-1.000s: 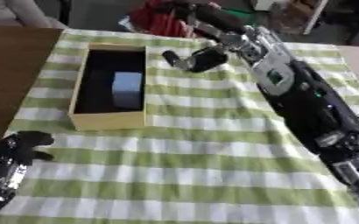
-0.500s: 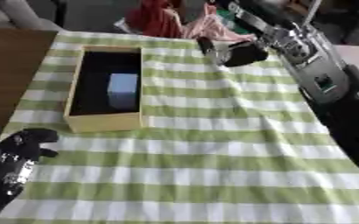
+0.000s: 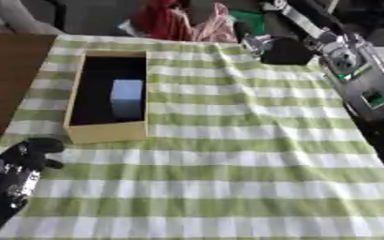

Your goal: Pick up objects on the table and place them in the box.

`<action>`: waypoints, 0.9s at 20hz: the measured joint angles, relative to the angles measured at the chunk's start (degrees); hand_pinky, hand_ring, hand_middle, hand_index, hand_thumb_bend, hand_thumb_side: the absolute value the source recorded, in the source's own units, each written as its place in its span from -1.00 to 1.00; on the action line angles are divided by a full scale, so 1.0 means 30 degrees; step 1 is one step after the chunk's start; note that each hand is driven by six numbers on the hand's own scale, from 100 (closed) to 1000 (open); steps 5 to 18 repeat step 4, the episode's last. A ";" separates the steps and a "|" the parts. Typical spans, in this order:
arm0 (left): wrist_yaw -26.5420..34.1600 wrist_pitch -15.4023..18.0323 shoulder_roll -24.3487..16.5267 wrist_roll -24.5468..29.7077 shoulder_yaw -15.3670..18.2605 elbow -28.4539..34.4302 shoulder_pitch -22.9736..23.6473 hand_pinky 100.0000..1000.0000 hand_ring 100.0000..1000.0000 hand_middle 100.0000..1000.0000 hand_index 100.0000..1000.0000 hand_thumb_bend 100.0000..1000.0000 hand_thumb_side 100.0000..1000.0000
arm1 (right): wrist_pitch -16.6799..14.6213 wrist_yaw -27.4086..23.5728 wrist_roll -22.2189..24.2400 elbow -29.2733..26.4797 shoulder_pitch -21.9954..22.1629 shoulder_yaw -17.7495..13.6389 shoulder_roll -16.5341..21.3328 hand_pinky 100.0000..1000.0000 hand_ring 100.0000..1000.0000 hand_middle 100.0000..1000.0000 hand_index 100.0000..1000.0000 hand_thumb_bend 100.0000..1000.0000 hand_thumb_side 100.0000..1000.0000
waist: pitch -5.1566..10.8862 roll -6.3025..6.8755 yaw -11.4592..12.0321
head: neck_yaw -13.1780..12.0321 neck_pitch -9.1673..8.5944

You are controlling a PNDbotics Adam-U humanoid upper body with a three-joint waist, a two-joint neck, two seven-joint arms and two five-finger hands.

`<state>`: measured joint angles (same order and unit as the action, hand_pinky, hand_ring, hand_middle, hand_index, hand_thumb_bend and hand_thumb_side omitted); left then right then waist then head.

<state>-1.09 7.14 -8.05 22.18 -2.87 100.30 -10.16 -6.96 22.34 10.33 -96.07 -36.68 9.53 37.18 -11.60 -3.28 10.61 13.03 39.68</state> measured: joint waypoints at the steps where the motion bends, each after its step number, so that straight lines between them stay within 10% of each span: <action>1: -0.0001 0.0000 0.0000 0.0000 0.0000 0.0000 0.0000 0.25 0.53 0.36 0.38 -1.00 0.04 | 0.0028 -0.0016 -0.0051 -0.0032 0.0015 0.0000 0.0004 0.80 1.00 0.74 0.95 -1.00 1.00 | 0.0000 -0.0001 0.0000 | -0.0005 0.0000; 2: -0.0001 0.0000 0.0000 -0.0001 0.0001 0.0000 0.0001 0.25 0.53 0.37 0.38 -1.00 0.05 | 0.0032 -0.0032 -0.0074 -0.0063 0.0055 0.0000 0.0013 0.73 1.00 0.67 0.97 -0.46 0.22 | 0.0000 -0.0001 -0.0009 | -0.0009 0.0000; 4: -0.0007 -0.0005 0.0000 -0.0038 0.0079 0.0000 0.0035 0.25 0.53 0.37 0.38 -1.00 0.05 | -0.0078 -0.0145 0.0009 -0.0379 0.0420 0.0019 0.0257 0.74 1.00 0.68 0.99 -0.25 -0.01 | -0.0002 -0.0005 -0.0216 | -0.0043 0.0001; 18: -0.0007 -0.0005 0.0000 -0.0038 0.0079 0.0000 0.0035 0.25 0.53 0.37 0.38 -1.00 0.05 | -0.0078 -0.0145 0.0009 -0.0379 0.0420 0.0019 0.0257 0.74 1.00 0.68 0.99 -0.25 -0.01 | -0.0002 -0.0005 -0.0216 | -0.0043 0.0001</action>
